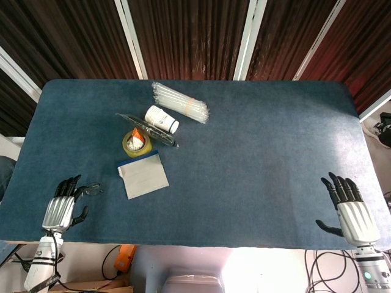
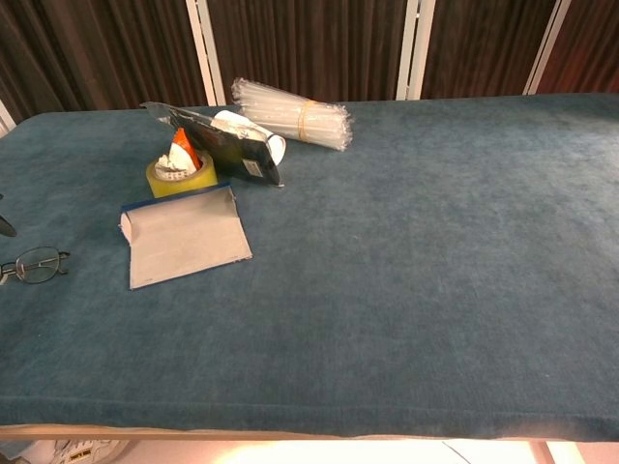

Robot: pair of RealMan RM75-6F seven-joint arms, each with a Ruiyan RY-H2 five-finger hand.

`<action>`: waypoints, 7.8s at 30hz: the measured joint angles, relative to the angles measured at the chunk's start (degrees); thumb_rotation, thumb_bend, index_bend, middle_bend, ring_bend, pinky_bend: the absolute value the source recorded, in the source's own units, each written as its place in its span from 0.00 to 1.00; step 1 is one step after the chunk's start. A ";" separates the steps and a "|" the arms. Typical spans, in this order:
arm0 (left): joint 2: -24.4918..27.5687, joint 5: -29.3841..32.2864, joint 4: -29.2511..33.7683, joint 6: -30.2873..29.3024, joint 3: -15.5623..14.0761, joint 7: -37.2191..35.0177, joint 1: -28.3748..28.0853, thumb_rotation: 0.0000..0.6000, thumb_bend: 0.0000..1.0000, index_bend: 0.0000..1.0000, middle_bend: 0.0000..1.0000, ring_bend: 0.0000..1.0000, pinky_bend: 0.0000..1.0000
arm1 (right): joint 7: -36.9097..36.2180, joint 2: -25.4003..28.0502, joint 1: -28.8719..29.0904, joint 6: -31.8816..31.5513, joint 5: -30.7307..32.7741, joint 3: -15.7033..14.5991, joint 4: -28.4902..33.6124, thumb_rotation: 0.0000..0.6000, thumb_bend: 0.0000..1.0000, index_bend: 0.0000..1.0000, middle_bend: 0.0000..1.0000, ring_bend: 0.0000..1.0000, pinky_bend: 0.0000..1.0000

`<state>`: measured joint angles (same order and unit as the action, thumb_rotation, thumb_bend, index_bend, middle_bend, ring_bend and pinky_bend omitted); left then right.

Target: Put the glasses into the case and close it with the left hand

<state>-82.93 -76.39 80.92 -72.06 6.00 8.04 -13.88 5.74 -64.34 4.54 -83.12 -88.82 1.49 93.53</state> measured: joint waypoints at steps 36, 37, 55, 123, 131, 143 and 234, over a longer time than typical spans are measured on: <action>-5.95 21.71 -5.00 9.65 6.61 12.51 -7.15 1.00 0.35 0.44 0.08 0.00 0.09 | -0.82 1.31 1.32 2.91 -0.27 -1.45 1.17 1.00 0.27 0.00 0.00 0.00 0.00; -5.99 21.91 -4.94 9.77 6.58 12.54 -7.25 1.00 0.34 0.44 0.08 0.00 0.09 | -0.84 1.33 1.31 2.88 -0.30 -1.47 1.20 1.00 0.27 0.00 0.00 0.00 0.00; -6.78 23.26 -5.36 8.24 5.58 15.12 -8.23 1.00 0.38 0.56 0.11 0.01 0.09 | -0.94 1.48 1.39 2.94 -0.19 -1.54 1.38 1.00 0.27 0.00 0.00 0.00 0.00; -27.78 28.28 -18.33 8.19 18.30 19.72 -27.10 1.00 0.43 0.68 0.18 0.05 0.13 | -8.58 5.08 2.80 5.58 0.48 -1.72 1.62 1.00 0.27 0.00 0.00 0.00 0.00; -28.50 28.18 -22.29 8.08 17.46 19.21 -27.18 1.00 0.42 0.67 0.17 0.05 0.13 | -9.16 5.50 2.70 5.33 0.46 -1.75 2.10 1.00 0.27 0.00 0.00 0.00 0.00; -28.23 26.86 -24.67 8.53 16.02 18.49 -26.69 1.00 0.41 0.39 0.15 0.05 0.12 | -8.65 5.46 2.83 5.68 0.20 -2.02 2.31 1.00 0.27 0.00 0.00 0.00 0.00; -19.85 14.27 -11.56 2.87 3.62 19.61 -15.20 0.88 0.32 0.46 0.09 0.00 0.09 | -7.04 5.40 3.45 6.75 -0.82 -3.15 2.76 1.00 0.27 0.00 0.00 0.00 0.00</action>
<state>-102.78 -62.13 69.36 -69.19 9.62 27.66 -29.08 -1.29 -58.94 7.99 -76.37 -89.64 -1.66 96.29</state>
